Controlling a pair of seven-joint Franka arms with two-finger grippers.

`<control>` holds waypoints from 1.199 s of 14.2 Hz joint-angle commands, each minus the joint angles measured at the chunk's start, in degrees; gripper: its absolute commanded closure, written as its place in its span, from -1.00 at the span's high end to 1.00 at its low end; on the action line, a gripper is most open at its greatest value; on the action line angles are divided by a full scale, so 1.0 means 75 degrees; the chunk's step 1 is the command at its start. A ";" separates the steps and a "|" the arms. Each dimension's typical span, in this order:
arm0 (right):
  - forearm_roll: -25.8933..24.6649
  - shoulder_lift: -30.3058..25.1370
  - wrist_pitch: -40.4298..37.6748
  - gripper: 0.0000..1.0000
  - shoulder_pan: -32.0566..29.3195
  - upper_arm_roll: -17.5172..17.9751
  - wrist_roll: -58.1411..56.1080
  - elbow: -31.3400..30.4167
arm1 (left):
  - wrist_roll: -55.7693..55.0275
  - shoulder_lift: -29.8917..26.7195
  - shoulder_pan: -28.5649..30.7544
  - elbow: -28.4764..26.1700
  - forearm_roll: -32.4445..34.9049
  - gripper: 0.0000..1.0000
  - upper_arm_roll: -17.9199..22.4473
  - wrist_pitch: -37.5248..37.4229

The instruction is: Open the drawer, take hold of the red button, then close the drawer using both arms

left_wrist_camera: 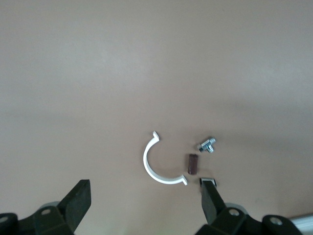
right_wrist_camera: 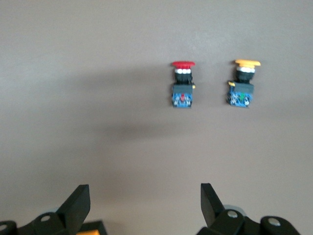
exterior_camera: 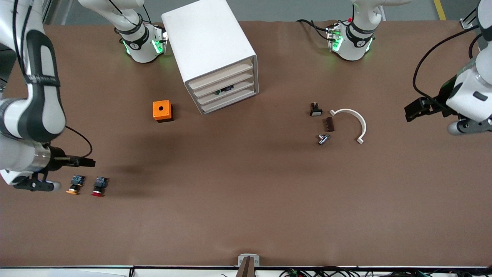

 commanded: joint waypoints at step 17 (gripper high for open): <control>-0.0732 -0.2320 -0.0919 1.00 -0.0168 0.0027 -0.0753 -0.0675 | 0.0863 -0.2508 0.0375 -0.2774 -0.0358 0.99 0.0062 0.0588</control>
